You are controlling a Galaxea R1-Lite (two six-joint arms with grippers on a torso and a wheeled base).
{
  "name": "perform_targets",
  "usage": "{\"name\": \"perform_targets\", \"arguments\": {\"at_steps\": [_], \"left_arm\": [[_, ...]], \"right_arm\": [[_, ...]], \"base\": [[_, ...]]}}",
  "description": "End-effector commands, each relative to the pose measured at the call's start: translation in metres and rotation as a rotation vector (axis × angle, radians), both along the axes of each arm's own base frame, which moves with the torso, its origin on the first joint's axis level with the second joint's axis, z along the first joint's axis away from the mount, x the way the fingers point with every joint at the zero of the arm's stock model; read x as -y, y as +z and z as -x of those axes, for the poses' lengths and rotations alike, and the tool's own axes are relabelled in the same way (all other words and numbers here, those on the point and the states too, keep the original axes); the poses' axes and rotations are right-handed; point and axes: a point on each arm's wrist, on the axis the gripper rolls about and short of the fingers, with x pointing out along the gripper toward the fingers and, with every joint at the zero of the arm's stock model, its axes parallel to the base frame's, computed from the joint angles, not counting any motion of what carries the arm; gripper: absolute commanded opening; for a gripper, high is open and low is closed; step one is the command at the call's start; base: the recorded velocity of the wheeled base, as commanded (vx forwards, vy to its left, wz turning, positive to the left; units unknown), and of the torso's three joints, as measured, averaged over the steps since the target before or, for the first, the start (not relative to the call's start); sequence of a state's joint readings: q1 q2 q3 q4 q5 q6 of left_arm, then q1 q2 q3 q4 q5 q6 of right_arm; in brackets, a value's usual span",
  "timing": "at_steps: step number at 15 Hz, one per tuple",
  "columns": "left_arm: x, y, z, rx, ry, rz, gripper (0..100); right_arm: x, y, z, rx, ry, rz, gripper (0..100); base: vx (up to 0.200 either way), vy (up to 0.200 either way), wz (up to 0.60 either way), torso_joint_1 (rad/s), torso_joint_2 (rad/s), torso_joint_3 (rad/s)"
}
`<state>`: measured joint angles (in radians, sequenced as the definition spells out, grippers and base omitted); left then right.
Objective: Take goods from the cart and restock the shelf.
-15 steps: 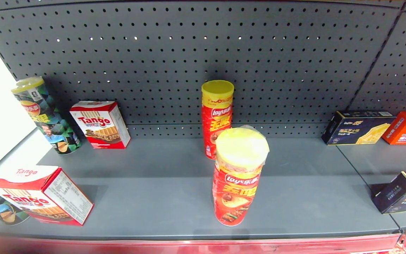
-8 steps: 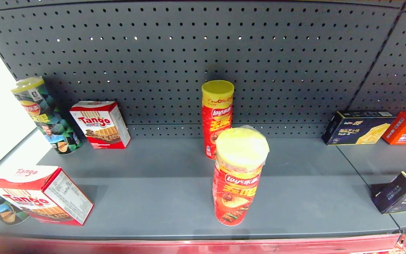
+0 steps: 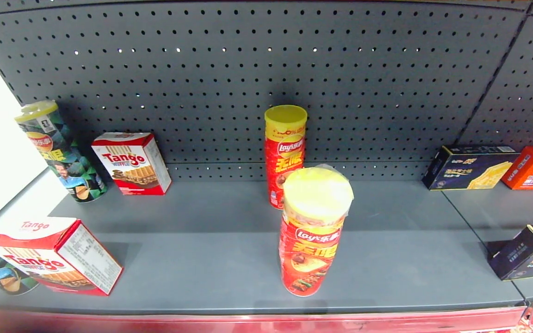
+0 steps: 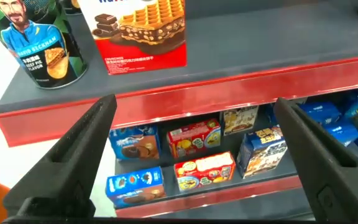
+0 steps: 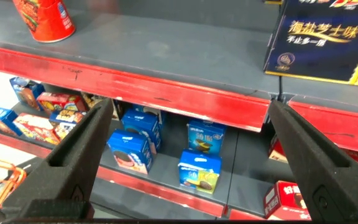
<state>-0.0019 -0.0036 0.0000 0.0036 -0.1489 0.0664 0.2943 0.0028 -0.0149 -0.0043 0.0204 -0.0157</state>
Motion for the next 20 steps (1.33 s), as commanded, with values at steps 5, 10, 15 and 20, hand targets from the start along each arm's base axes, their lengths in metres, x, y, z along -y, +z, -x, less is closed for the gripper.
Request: {"name": "perform_targets", "arguments": {"at_steps": [5, 10, 15, 20], "left_arm": [[0.000, 0.000, 0.000, -0.002, -0.001, -0.004, 100], [0.000, 0.000, 0.000, -0.002, 0.001, 0.002, 100], [0.000, 0.000, 0.000, -0.002, 0.008, 0.006, 100], [0.000, 0.000, 0.000, -0.004, 0.007, 0.005, 100]], "right_arm": [[-0.025, 0.127, -0.066, -0.171, 0.136, 0.003, 100], [-0.082, 0.135, -0.142, -0.219, 0.307, 0.131, 100], [-0.122, 0.114, -0.186, -0.303, 0.370, 0.294, 100], [-0.153, 0.112, -0.208, -0.314, 0.424, 0.313, 100]], "base": [[0.000, 0.000, 0.00, 0.000, 0.00, 0.000], [0.000, 0.000, 0.00, 0.000, 0.00, 0.000], [0.000, 0.000, 0.00, 0.000, 0.00, 0.000], [0.000, 0.000, 0.00, 0.000, 0.00, 0.000]]}}
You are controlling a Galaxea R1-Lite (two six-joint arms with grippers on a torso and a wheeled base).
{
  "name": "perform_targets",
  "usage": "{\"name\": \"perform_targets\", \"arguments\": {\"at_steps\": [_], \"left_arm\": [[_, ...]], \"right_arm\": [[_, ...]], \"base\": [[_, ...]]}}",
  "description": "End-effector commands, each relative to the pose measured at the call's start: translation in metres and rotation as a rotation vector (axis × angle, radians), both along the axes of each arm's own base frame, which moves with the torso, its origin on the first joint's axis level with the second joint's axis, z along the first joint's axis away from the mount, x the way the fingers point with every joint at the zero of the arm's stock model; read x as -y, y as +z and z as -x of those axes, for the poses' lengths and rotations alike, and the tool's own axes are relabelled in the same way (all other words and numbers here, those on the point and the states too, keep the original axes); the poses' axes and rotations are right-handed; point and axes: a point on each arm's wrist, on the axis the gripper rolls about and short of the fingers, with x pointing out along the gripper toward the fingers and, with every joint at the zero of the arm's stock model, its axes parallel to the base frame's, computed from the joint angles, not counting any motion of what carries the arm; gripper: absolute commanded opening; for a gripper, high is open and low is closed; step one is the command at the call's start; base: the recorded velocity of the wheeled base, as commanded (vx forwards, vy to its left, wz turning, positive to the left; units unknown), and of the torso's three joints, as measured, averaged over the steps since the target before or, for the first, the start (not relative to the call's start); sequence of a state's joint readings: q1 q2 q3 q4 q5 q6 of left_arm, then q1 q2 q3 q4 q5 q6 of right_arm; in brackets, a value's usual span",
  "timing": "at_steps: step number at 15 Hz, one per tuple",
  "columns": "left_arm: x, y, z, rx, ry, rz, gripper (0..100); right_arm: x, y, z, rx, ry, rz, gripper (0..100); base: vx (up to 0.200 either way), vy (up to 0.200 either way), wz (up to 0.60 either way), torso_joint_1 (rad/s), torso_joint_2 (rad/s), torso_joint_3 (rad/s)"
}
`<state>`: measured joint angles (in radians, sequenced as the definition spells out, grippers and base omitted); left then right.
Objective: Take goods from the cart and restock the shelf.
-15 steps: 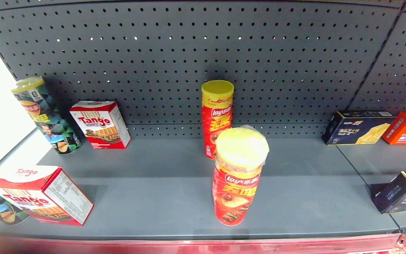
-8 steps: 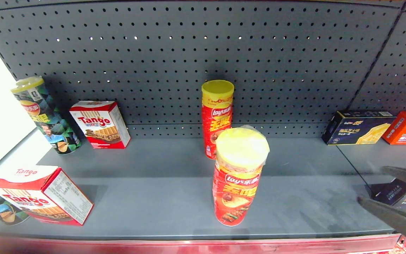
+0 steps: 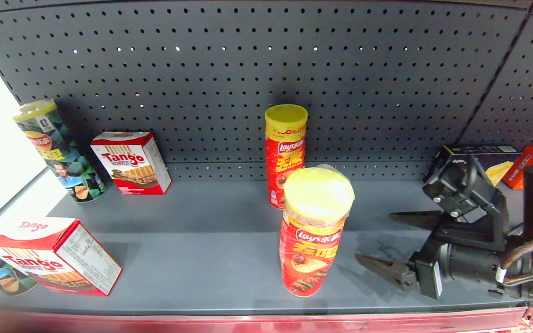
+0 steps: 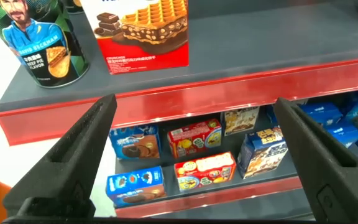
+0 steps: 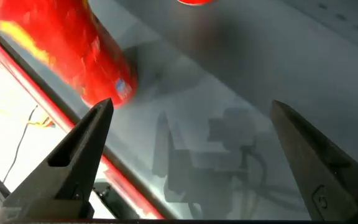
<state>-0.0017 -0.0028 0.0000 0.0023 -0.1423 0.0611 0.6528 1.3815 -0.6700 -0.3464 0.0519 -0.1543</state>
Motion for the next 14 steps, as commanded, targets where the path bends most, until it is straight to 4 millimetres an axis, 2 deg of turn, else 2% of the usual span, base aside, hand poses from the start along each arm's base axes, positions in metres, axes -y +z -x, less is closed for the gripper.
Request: {"name": "perform_targets", "arguments": {"at_steps": [1, 8, 14], "left_arm": [[0.000, 0.000, 0.000, -0.003, 0.000, 0.000, 100], [0.000, 0.000, 0.000, -0.003, 0.000, 0.000, 100], [0.000, 0.000, 0.000, -0.002, 0.000, 0.001, 100]], "right_arm": [[-0.018, -0.008, -0.019, -0.034, 0.012, 0.028, 100], [-0.029, -0.012, -0.030, -0.045, 0.018, 0.037, 100], [-0.026, -0.013, -0.026, -0.047, 0.020, 0.037, 100]], "base": [[0.000, 0.000, 0.00, 0.000, 0.00, 0.000], [0.000, 0.000, 0.00, 0.000, 0.00, 0.000], [0.000, 0.000, 0.00, 0.000, 0.00, 0.000]]}}
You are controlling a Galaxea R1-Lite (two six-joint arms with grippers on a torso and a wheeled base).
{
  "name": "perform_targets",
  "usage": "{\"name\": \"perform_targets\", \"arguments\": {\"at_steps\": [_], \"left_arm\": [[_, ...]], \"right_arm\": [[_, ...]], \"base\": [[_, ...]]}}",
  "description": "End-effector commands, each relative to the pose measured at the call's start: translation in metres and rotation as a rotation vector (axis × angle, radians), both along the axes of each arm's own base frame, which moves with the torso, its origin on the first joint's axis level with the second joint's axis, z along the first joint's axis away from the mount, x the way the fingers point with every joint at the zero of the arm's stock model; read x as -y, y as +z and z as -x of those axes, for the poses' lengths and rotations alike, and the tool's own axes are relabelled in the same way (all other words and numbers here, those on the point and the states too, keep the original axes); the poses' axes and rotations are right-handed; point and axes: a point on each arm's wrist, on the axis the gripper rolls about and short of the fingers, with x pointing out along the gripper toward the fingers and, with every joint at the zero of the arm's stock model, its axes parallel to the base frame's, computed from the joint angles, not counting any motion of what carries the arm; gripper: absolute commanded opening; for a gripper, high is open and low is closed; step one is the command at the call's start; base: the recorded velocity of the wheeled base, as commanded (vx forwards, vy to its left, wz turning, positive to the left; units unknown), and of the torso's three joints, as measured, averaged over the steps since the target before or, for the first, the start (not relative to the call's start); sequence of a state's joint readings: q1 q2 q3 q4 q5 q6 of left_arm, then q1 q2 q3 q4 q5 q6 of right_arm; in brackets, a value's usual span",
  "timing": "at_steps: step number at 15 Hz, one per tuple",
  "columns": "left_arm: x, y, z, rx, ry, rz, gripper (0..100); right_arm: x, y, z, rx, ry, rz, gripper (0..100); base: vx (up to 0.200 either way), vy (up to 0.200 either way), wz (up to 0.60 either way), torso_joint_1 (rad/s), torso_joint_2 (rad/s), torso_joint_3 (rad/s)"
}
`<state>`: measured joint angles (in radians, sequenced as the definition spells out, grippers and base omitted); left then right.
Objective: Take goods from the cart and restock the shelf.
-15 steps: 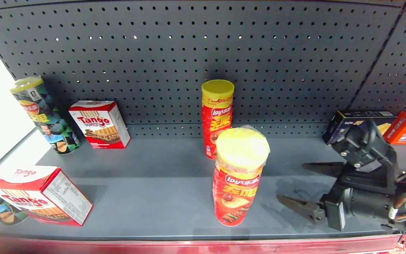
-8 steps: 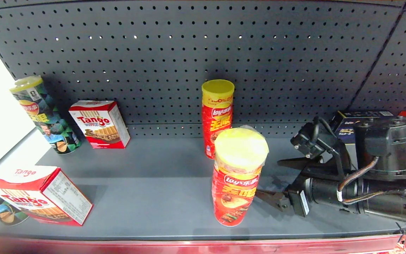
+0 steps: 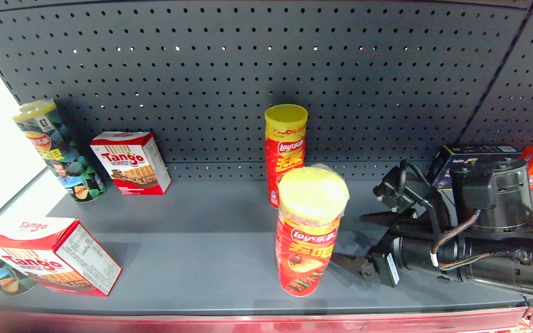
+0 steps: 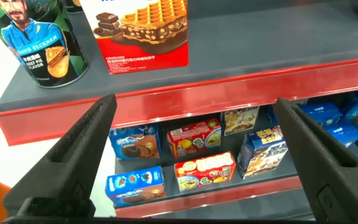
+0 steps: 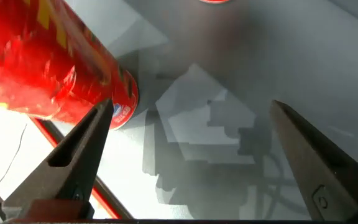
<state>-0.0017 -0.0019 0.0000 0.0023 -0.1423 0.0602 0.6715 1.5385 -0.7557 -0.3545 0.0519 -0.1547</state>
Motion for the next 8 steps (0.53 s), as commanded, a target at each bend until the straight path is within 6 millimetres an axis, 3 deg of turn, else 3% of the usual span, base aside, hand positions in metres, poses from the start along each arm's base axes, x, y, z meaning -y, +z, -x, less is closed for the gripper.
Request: {"name": "perform_targets", "arguments": {"at_steps": [1, 8], "left_arm": [[0.000, 0.000, 0.000, -0.002, 0.000, -0.001, 100], [0.000, 0.000, 0.000, -0.002, 0.000, -0.001, 100]], "right_arm": [[0.002, 0.002, 0.004, 0.006, 0.004, -0.005, 100], [-0.008, 0.001, 0.005, 0.004, 0.038, -0.003, 100]], "base": [[0.000, 0.000, 0.00, 0.000, 0.00, 0.000], [0.000, 0.000, 0.00, 0.000, 0.00, 0.000]]}}
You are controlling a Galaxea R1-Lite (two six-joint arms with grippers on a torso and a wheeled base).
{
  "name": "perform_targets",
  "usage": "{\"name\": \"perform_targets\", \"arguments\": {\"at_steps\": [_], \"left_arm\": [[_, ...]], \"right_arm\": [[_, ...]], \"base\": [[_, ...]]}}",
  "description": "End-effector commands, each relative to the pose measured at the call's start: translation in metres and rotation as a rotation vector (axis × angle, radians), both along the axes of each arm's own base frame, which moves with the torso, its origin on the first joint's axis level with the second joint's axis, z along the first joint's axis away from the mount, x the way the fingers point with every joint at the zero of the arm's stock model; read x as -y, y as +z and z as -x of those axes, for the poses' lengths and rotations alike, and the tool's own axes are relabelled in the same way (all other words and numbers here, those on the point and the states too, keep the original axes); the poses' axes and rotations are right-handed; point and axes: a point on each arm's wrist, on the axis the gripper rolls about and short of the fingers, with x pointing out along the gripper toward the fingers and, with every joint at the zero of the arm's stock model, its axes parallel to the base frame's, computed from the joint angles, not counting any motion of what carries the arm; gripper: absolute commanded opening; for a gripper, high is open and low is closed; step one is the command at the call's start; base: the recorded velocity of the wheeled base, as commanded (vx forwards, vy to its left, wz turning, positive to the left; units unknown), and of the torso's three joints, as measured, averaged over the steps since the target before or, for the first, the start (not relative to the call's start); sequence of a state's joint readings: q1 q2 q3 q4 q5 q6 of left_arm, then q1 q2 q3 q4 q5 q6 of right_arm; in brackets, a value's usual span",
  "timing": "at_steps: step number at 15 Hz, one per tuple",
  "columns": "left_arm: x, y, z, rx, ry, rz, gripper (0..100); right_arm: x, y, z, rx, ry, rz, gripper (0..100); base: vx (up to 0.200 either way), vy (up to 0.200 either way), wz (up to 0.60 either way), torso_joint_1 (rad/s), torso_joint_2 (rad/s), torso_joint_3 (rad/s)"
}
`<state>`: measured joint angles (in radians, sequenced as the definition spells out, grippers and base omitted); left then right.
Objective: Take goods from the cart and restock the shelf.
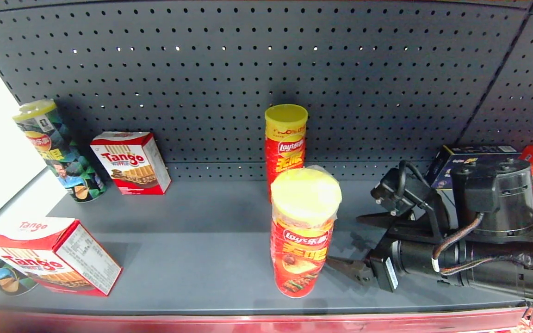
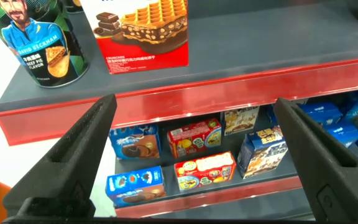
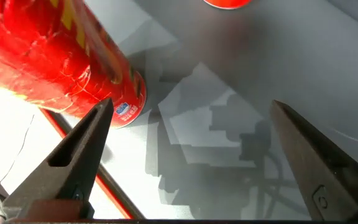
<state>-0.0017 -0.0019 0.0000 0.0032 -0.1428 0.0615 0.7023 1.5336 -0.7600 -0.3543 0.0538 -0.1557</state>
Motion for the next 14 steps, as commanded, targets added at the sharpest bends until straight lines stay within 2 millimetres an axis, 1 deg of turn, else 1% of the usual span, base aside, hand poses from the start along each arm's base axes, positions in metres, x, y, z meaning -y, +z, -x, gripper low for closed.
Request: {"name": "perform_targets", "arguments": {"at_steps": [1, 4, 8, 14], "left_arm": [[0.0000, 0.0001, -0.0001, -0.002, 0.000, 0.000, 100], [0.0000, 0.0001, -0.0001, -0.002, 0.000, 0.000, 100], [0.0000, 0.0001, -0.0001, -0.002, 0.000, 0.000, 100], [0.0000, 0.0001, -0.0001, -0.002, 0.000, 0.000, 100]], "right_arm": [[-0.0026, -0.0009, -0.0011, -0.002, 0.004, 0.001, 100], [-0.0024, -0.0025, -0.0009, -0.004, 0.003, 0.004, 100], [0.0026, 0.0007, 0.0055, 0.005, 0.004, -0.004, 100], [-0.0035, -0.0008, -0.0015, 0.001, 0.007, 0.000, 100]], "base": [[0.000, 0.000, 0.00, 0.000, 0.00, 0.000], [0.000, 0.000, 0.00, 0.000, 0.00, 0.000], [0.000, 0.000, 0.00, 0.000, 0.00, 0.000], [0.000, 0.000, 0.00, 0.000, 0.00, 0.000]]}}
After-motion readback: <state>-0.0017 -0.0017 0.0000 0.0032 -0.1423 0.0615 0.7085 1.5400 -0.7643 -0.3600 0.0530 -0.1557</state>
